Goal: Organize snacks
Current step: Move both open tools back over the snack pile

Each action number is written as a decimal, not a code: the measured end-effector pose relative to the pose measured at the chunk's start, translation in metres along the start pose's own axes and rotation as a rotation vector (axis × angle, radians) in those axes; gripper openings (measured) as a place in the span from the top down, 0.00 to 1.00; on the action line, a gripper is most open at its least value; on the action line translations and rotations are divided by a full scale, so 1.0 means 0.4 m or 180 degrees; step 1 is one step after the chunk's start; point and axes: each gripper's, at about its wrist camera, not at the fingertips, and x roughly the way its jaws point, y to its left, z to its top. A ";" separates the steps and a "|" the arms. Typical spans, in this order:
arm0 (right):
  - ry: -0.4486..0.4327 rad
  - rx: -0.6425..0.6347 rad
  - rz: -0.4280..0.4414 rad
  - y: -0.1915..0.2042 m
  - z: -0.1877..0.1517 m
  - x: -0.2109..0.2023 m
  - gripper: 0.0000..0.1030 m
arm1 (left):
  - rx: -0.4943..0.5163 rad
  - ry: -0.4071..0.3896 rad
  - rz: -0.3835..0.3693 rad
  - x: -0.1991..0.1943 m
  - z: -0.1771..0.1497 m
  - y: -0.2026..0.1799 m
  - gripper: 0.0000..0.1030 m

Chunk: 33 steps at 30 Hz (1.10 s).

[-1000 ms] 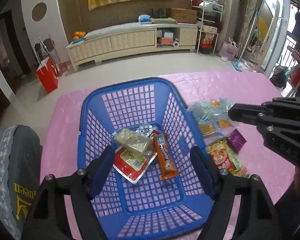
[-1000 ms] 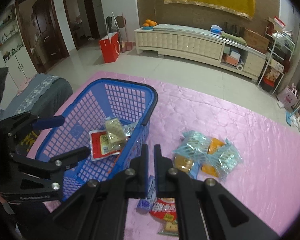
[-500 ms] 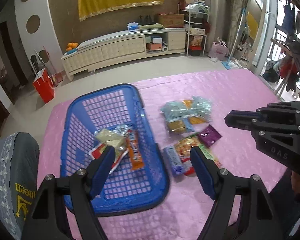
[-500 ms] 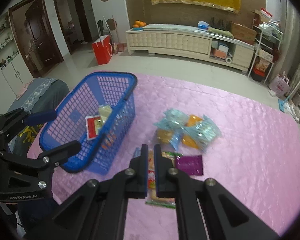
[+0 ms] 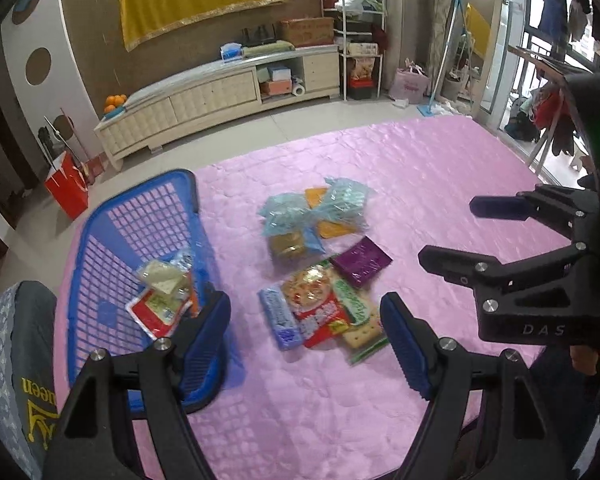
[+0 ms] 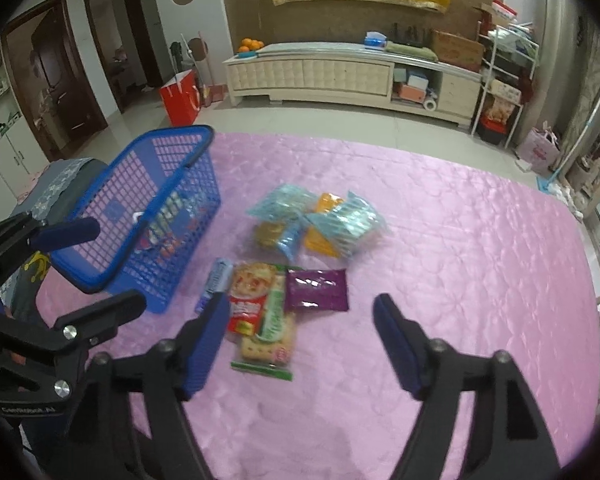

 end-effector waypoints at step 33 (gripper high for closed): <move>0.0240 0.0368 0.0073 -0.117 -0.105 0.242 0.14 | -0.0480 0.0787 0.0413 0.357 -0.068 0.017 0.64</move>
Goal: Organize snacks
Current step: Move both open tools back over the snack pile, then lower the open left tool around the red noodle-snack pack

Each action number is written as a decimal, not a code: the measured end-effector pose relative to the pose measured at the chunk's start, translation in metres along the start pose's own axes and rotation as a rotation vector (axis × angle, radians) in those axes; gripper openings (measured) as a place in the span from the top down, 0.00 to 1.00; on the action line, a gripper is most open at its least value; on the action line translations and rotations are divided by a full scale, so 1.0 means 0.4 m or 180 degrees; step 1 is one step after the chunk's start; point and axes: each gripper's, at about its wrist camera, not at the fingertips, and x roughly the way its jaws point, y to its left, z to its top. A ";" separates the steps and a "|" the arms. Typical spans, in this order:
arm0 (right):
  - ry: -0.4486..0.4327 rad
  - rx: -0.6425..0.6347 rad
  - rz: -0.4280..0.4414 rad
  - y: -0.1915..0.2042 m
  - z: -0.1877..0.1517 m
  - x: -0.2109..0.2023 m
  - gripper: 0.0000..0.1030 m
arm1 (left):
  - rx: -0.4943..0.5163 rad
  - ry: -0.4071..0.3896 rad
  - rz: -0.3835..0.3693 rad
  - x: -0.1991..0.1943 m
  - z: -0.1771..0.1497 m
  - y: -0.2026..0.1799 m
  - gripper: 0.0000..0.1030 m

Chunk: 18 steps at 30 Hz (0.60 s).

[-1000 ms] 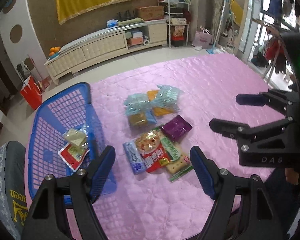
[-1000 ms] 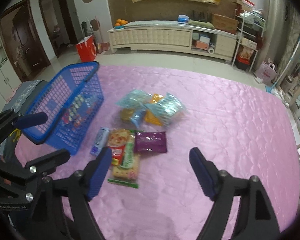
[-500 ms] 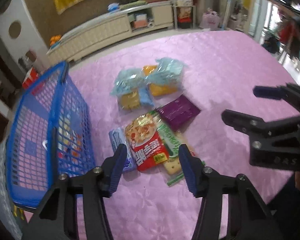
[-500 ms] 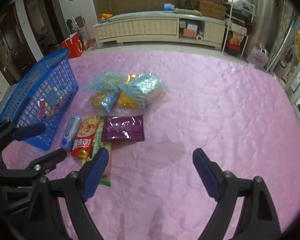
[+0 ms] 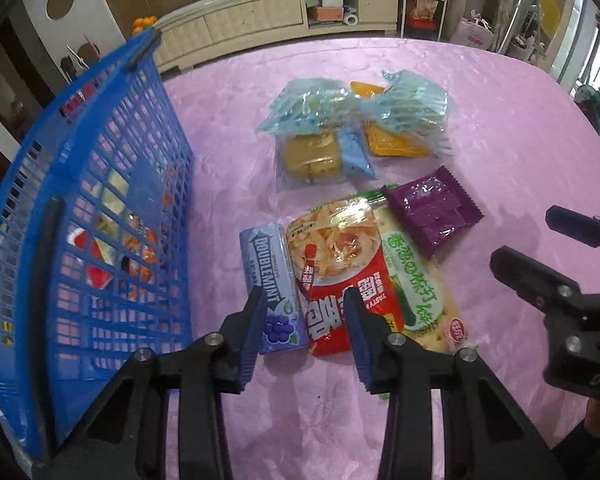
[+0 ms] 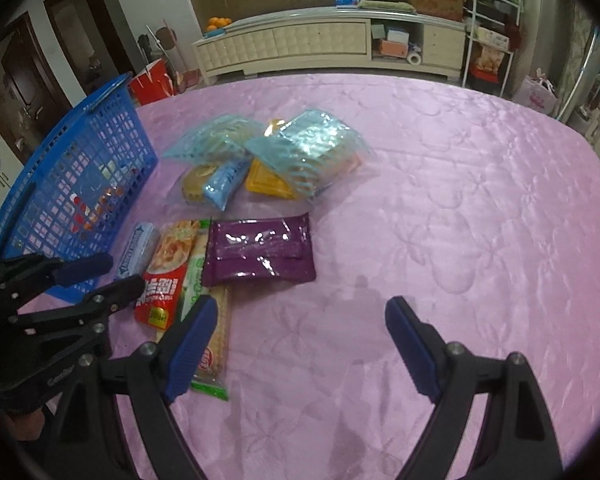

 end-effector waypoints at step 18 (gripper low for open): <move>-0.0006 0.0100 0.0109 -0.014 0.005 0.012 0.14 | 0.0029 0.0044 -0.0387 0.033 0.026 -0.024 0.94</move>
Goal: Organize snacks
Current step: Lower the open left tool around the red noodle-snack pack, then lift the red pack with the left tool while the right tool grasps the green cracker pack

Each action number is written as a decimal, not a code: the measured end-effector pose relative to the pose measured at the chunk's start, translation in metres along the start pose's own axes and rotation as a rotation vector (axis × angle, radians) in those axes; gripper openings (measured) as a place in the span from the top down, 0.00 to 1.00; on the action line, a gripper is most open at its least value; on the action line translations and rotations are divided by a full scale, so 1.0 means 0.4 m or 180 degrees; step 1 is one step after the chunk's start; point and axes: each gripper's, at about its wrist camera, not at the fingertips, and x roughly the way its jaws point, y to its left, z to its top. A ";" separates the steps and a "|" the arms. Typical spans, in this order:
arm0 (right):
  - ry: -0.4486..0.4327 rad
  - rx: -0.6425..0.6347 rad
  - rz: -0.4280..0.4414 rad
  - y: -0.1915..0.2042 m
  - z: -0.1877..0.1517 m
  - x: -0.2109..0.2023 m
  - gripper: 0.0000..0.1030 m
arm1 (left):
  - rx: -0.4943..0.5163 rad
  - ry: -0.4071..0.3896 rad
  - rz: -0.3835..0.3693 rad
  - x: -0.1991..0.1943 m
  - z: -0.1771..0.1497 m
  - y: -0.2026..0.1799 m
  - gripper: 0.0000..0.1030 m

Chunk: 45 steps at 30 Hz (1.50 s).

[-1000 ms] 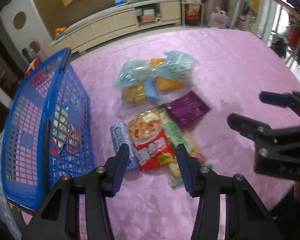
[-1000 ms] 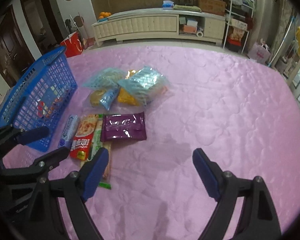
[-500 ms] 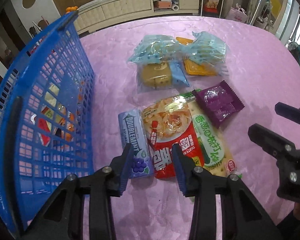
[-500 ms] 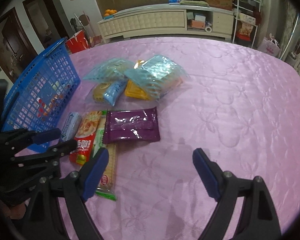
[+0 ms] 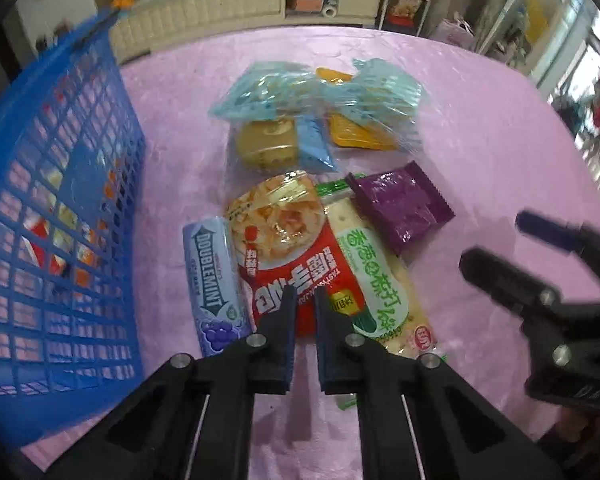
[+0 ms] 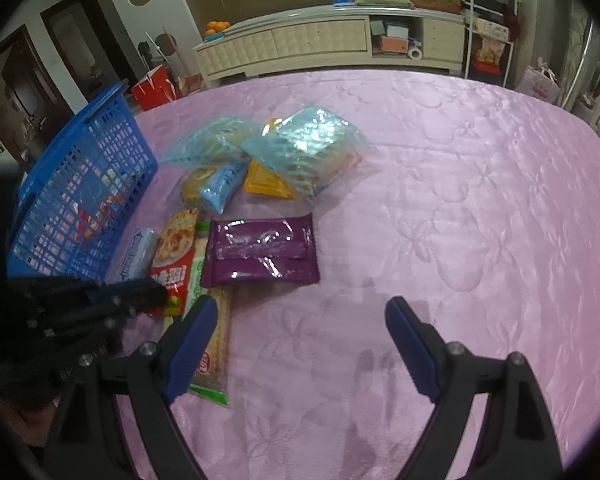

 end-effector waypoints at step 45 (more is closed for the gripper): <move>0.0202 0.0149 -0.0117 -0.048 -0.022 0.017 0.14 | 0.0173 -0.0190 -0.0288 -0.059 -0.025 -0.014 0.88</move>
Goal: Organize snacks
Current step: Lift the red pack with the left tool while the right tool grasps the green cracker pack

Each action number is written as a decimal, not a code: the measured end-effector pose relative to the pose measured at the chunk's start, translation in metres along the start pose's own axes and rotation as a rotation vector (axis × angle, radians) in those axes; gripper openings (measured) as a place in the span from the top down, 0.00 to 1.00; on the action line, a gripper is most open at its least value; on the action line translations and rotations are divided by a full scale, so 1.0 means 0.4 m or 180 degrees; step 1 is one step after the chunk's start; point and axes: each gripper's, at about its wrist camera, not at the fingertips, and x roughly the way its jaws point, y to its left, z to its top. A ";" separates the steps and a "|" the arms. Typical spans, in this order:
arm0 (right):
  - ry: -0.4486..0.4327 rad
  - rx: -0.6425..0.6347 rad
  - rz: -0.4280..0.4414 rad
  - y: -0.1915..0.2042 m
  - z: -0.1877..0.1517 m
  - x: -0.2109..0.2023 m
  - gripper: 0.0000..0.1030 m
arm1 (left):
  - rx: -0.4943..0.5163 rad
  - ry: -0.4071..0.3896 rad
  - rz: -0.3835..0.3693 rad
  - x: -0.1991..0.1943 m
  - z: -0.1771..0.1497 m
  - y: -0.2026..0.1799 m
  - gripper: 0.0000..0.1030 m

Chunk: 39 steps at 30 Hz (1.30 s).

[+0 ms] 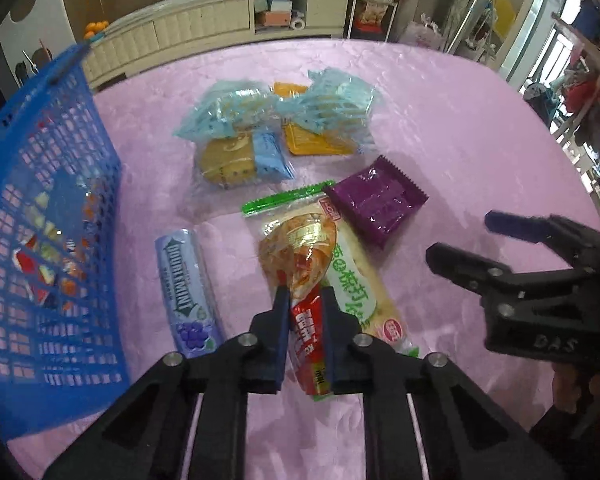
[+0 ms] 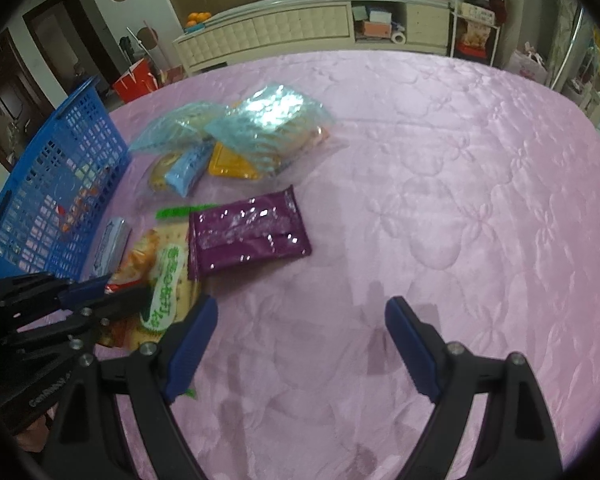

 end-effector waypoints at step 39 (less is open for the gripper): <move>-0.0012 -0.0669 -0.0400 0.400 -0.030 -0.080 0.43 | -0.0180 -0.1414 0.0193 -0.437 -0.108 0.238 0.88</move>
